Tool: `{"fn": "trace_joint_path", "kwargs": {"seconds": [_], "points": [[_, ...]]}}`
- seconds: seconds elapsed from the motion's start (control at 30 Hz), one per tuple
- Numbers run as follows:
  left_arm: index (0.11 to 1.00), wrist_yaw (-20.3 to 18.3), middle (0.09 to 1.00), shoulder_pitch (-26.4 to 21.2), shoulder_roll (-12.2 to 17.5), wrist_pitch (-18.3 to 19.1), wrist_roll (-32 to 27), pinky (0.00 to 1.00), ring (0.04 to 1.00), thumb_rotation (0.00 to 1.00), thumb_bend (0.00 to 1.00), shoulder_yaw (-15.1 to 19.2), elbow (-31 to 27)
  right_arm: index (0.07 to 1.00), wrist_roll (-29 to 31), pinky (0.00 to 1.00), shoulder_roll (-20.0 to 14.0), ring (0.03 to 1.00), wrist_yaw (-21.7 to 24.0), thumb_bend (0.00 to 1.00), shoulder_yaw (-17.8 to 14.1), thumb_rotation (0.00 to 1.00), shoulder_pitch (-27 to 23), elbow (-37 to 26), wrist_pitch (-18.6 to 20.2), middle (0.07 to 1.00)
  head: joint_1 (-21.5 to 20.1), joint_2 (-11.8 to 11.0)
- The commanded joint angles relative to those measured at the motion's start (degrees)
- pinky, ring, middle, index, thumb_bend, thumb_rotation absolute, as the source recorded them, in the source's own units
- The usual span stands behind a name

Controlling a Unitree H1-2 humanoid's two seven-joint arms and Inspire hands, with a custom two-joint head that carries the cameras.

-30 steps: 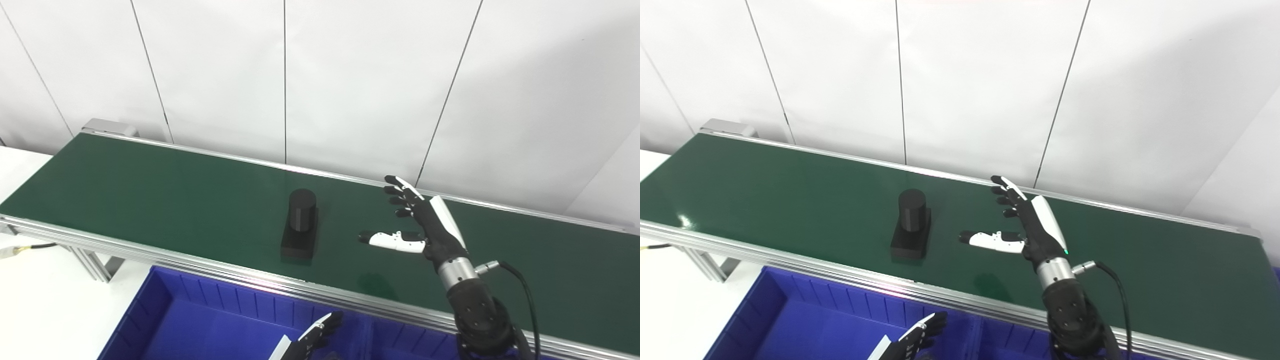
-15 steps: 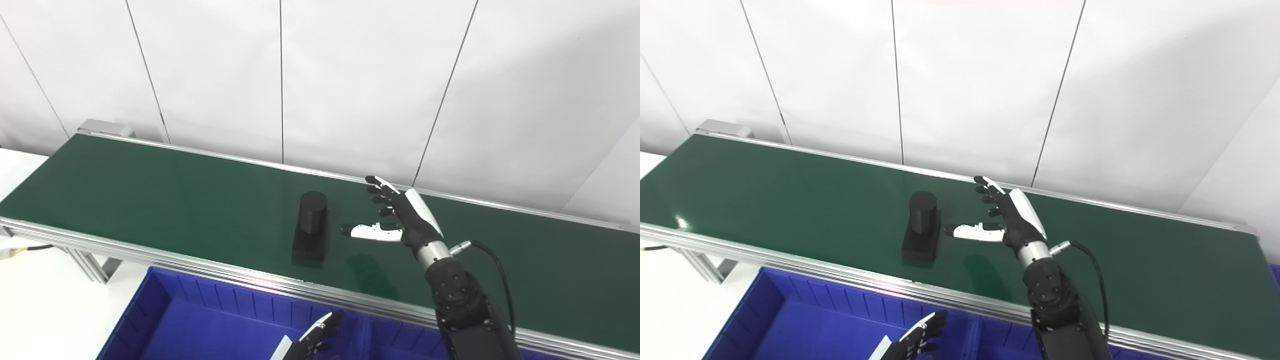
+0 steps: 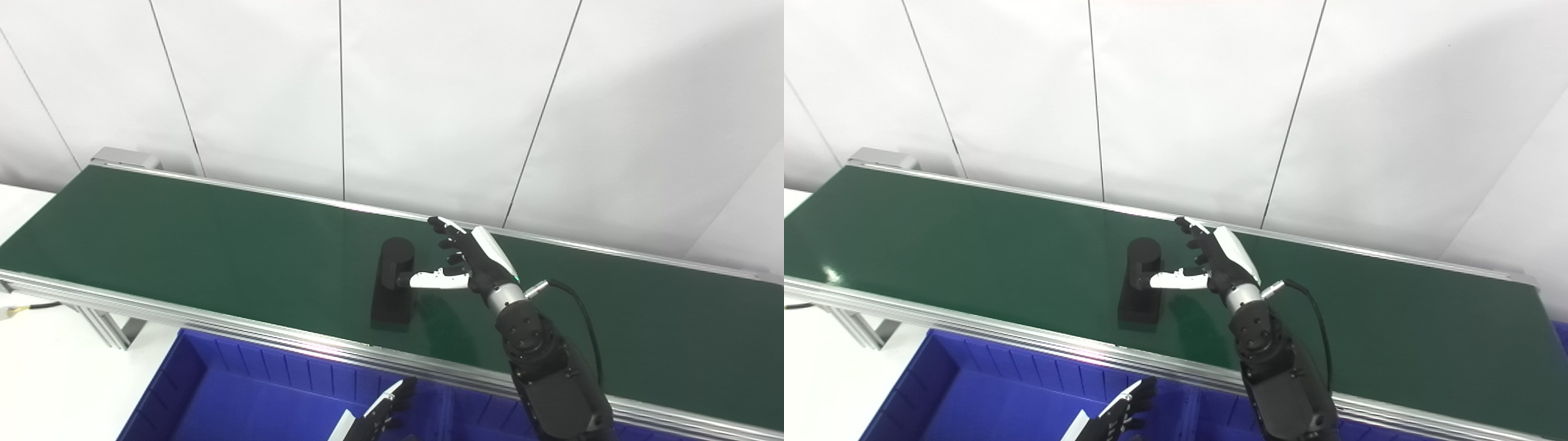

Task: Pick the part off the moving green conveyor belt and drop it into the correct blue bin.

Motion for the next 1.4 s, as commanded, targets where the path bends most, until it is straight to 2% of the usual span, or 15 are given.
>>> {"fn": "trace_joint_path", "kwargs": {"seconds": [0.0, 0.2, 0.4, 0.73, 0.87, 1.0, 1.07, 1.13, 1.17, 1.2, 1.23, 1.27, 1.3, 1.33, 1.37], "points": [[0.912, 0.70, 0.906, 0.60, -2.11, -0.29, 0.89, 0.82, 0.884, 0.90, 0.81, -1.55, -2.05, 0.923, 0.27, 0.77, 1.09, 0.882, -1.51, 0.89, -0.29, 0.39, -3.18, -0.47, -1.39, 0.927, 0.10, 0.11], [0.911, 0.69, 0.905, 0.92, -2.48, -0.03, 1.30, 0.84, 0.888, 0.89, 0.82, -1.73, -2.65, 0.937, 0.37, 0.74, 1.76, 0.870, -1.96, 0.87, -0.11, 0.39, -4.18, 2.03, -1.72, 0.927, 0.71, 0.17], [0.914, 0.55, 0.908, 1.57, -2.52, 0.68, 1.53, 0.84, 0.893, 0.88, 0.83, -2.25, -3.81, 0.931, 1.05, 0.71, 2.21, 0.847, -3.43, 0.87, -0.13, 0.39, -5.80, 7.30, -4.29, 0.917, 1.09, 0.53], [0.909, 0.69, 0.903, 2.49, -2.77, 0.54, 1.52, 0.83, 0.888, 0.88, 0.84, -2.77, -4.41, 0.917, 1.75, 0.76, 3.56, 0.861, -6.01, 0.83, -0.08, 0.33, -8.53, 16.31, -8.80, 0.910, 0.21, 0.81], [0.909, 0.66, 0.901, 2.79, -2.68, 0.21, 1.80, 0.85, 0.890, 0.89, 0.82, -3.05, -5.01, 0.891, 2.30, 0.75, 4.09, 0.851, -7.49, 0.80, -0.25, 0.28, -9.12, 19.12, -10.46, 0.901, -0.13, 1.02], [0.908, 0.57, 0.903, 2.83, -2.72, 0.31, 1.44, 0.84, 0.890, 0.88, 0.84, -2.94, -5.01, 0.839, 3.17, 0.75, 4.83, 0.833, -10.46, 0.76, -0.81, 0.15, -9.86, 23.24, -14.00, 0.870, -0.45, 1.01], [0.910, 0.44, 0.903, 2.78, -2.63, 0.05, 1.28, 0.83, 0.887, 0.89, 0.84, -2.99, -4.94, 0.794, 3.68, 0.74, 5.22, 0.801, -12.60, 0.72, -1.35, 0.06, -10.03, 25.03, -16.27, 0.822, -0.45, 1.01], [0.910, 0.35, 0.902, 2.82, -2.66, 0.52, 1.25, 0.83, 0.887, 0.89, 0.84, -2.95, -5.17, 0.747, 3.89, 0.67, 5.55, 0.706, -15.24, 0.68, -1.81, 0.01, -10.32, 27.07, -18.95, 0.752, -0.97, 1.25], [0.909, 0.30, 0.902, 2.79, -2.64, 0.67, 1.20, 0.85, 0.890, 0.89, 0.85, -2.91, -5.23, 0.701, 3.78, 0.59, 5.72, 0.628, -16.56, 0.60, -1.97, 0.01, -10.49, 27.94, -19.85, 0.600, -1.05, 1.34], [0.909, 0.27, 0.902, 2.76, -2.61, 0.73, 1.18, 0.85, 0.890, 0.89, 0.85, -2.88, -5.26, 0.667, 3.65, 0.54, 5.84, 0.512, -17.46, 0.55, -2.05, 0.00, -10.66, 28.62, -20.46, 0.560, -1.05, 1.34], [0.909, 0.23, 0.902, 2.69, -2.57, 0.45, 0.91, 0.85, 0.890, 0.89, 0.84, -2.80, -5.16, 0.645, 3.66, 0.47, 6.02, 0.469, -18.24, 0.54, -2.32, 0.00, -10.57, 28.56, -20.21, 0.541, -1.39, 1.34], [0.909, 0.23, 0.901, 2.65, -2.54, 0.19, 0.73, 0.84, 0.889, 0.88, 0.84, -2.75, -5.07, 0.608, 3.72, 0.31, 6.12, 0.430, -18.75, 0.53, -2.47, 0.00, -10.52, 28.51, -20.02, 0.519, -1.39, 1.34], [0.909, 0.30, 0.901, 2.59, -2.45, 0.09, 0.90, 0.84, 0.889, 0.88, 0.84, -2.73, -5.00, 0.605, 3.95, 0.29, 6.24, 0.426, -19.20, 0.52, -2.77, 0.00, -10.39, 28.32, -19.73, 0.517, -1.57, 1.34], [0.910, 0.35, 0.902, 2.55, -2.39, 0.06, 1.06, 0.84, 0.888, 0.89, 0.84, -2.73, -4.96, 0.563, 4.11, 0.21, 6.31, 0.417, -19.50, 0.52, -2.97, 0.00, -10.30, 28.21, -19.56, 0.505, -1.57, 1.34], [0.910, 0.19, 0.902, 2.43, -2.29, 0.23, 0.90, 0.84, 0.887, 0.89, 0.84, -2.67, -4.92, 0.549, 4.33, 0.18, 6.36, 0.415, -19.77, 0.52, -3.24, 0.00, -10.21, 28.16, -19.37, 0.500, -1.83, 1.20]]}}
